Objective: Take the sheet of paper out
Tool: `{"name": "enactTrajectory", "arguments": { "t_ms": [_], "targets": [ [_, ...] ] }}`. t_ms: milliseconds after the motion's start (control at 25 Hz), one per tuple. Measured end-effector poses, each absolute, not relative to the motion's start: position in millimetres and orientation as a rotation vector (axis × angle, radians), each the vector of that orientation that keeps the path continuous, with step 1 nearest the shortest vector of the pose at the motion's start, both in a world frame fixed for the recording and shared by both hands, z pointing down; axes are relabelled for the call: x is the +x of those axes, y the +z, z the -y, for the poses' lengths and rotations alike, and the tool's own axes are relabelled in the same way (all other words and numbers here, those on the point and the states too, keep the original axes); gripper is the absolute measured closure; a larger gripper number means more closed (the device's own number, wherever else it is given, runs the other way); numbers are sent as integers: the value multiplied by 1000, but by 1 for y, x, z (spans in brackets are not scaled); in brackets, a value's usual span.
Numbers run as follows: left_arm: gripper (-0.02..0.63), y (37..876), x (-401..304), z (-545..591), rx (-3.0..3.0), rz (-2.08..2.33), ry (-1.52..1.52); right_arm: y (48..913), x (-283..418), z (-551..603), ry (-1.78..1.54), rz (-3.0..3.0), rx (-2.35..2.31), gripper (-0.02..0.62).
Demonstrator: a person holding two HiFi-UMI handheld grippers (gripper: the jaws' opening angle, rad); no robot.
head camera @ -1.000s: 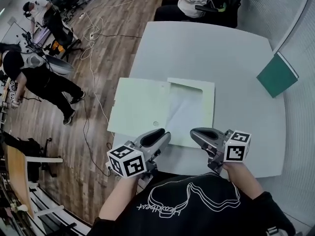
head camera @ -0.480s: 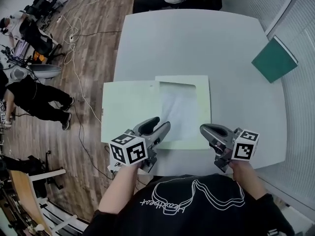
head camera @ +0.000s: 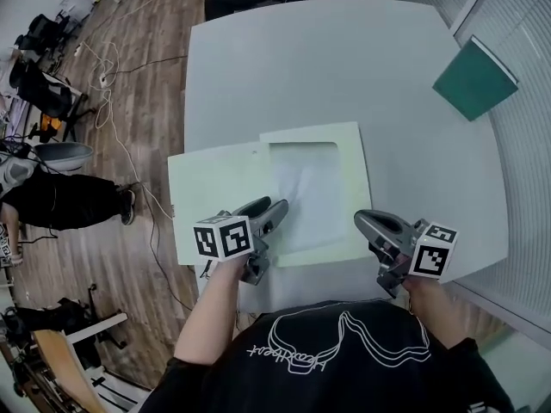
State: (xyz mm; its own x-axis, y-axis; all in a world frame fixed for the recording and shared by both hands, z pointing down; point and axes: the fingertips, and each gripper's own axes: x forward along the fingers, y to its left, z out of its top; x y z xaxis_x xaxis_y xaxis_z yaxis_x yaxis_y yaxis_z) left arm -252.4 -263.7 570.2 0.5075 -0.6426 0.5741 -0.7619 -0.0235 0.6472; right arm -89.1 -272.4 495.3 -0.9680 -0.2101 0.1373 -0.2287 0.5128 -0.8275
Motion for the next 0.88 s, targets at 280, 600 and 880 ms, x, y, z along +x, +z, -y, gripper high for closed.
{"name": "enactTrajectory", "arguments": {
  "t_ms": [280,600,880],
  "targets": [
    [393,604,-250,264,1606,1070,134,497,-85,268,1520,2722,473,588],
    [393,613,-242,259,1595,1008,160,496,-77,259,1580,2711,529,588],
    [397,614,-234,260,1614,959,188,497,-75,258,1607,2712,548,588]
  ]
}}
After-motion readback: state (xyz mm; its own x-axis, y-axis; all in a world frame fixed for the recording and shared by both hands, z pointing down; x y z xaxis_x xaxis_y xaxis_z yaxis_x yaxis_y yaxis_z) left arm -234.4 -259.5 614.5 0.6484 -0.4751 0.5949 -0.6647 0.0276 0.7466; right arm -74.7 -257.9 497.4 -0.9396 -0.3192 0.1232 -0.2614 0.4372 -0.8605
